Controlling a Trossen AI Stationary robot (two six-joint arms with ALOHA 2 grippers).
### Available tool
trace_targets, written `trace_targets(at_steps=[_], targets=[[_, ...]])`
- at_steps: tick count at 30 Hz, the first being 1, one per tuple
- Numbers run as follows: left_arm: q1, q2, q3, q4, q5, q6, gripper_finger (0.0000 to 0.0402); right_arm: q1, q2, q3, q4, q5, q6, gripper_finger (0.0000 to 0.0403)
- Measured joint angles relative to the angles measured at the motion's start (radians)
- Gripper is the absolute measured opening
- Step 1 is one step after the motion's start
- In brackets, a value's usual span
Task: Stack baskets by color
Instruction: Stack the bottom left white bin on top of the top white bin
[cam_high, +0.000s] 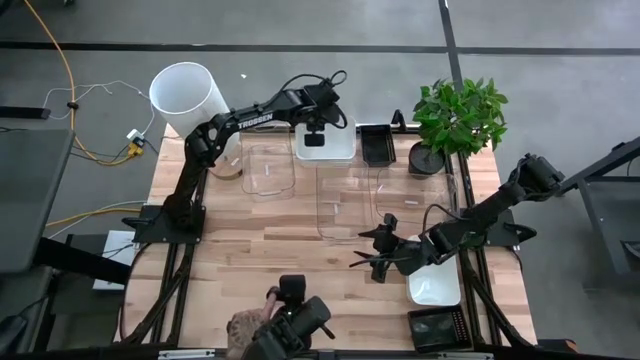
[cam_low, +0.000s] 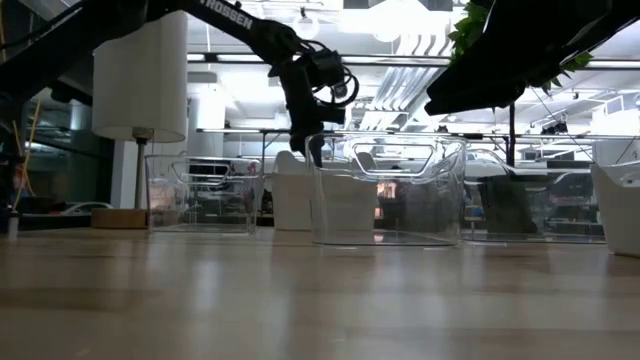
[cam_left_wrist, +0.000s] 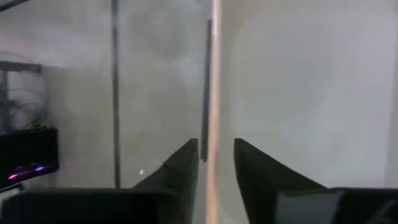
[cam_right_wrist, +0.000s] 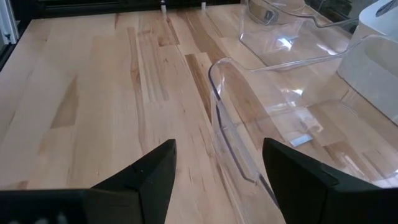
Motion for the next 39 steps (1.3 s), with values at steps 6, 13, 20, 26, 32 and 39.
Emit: trace_targets(at_steps=[6, 13, 20, 26, 32, 39], targets=[[-0.017, -0.01, 0.111, -0.108, -0.003, -0.009, 0.0159, 0.0, 0.0, 0.0, 0.007, 0.0, 0.0, 0.0227], [-0.003, -0.074, 0.153, -0.235, 0.167, -0.136, 0.0178, 0.0, 0.0, 0.0, 0.006, -0.009, 0.001, 0.0227], [-0.018, -0.072, 0.046, -0.354, 0.17, -0.183, 0.0173, 0.0, 0.0, 0.0, 0.005, -0.009, -0.026, 0.0227], [-0.055, -0.071, -0.039, -0.323, 0.242, -0.185, 0.0172, 0.0, 0.0, 0.0, 0.006, -0.008, -0.034, 0.0227], [-0.077, -0.082, -0.04, -0.316, 0.271, -0.207, 0.0171, 0.0, 0.0, 0.0, 0.006, 0.001, -0.061, 0.0227], [-0.124, -0.085, -0.06, -0.334, 0.297, -0.236, 0.017, 0.0, 0.0, 0.0, 0.005, 0.0, -0.061, 0.0227]])
